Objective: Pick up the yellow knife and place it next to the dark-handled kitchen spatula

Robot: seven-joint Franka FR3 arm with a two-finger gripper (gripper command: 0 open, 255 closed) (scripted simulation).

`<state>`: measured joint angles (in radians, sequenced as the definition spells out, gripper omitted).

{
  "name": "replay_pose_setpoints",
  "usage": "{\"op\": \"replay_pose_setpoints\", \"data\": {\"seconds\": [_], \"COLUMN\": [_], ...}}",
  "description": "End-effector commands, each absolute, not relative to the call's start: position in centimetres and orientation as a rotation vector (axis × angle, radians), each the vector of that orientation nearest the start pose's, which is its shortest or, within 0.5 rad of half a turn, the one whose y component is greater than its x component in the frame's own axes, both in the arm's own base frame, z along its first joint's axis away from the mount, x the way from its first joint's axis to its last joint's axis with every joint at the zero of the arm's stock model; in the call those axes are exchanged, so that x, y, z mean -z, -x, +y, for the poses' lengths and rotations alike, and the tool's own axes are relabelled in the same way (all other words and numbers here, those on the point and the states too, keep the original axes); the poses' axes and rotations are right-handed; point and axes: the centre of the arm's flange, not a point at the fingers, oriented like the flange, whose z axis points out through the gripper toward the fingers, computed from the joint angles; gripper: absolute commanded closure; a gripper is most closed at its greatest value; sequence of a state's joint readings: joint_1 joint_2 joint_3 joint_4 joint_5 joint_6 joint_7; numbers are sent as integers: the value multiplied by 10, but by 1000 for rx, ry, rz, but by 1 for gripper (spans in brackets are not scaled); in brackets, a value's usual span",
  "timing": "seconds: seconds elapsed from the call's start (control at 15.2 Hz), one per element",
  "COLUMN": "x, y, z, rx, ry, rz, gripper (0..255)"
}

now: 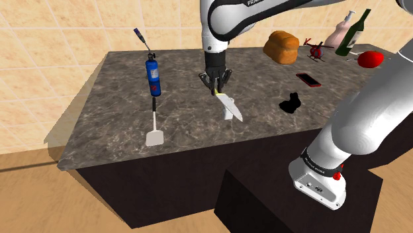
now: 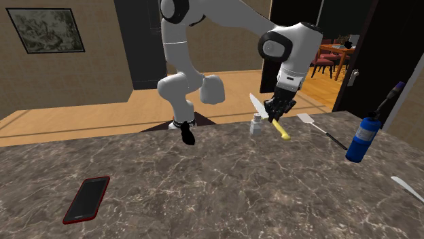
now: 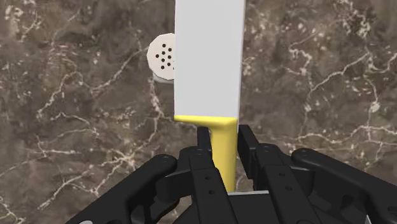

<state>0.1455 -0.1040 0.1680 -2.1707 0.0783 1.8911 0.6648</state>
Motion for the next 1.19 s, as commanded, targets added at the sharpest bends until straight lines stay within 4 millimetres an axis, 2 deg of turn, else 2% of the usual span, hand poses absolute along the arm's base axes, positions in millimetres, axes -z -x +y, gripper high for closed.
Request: {"op": "replay_pose_setpoints", "data": {"seconds": [0.0,0.46,1.12], "x": [-422,-422,-369], "y": [-462,-442,-442], "z": [184,270,270], "rx": [-288,-288,-288], "ry": [3104,3104,3104], "rz": [608,608,608], "gripper": [255,255,255]}}
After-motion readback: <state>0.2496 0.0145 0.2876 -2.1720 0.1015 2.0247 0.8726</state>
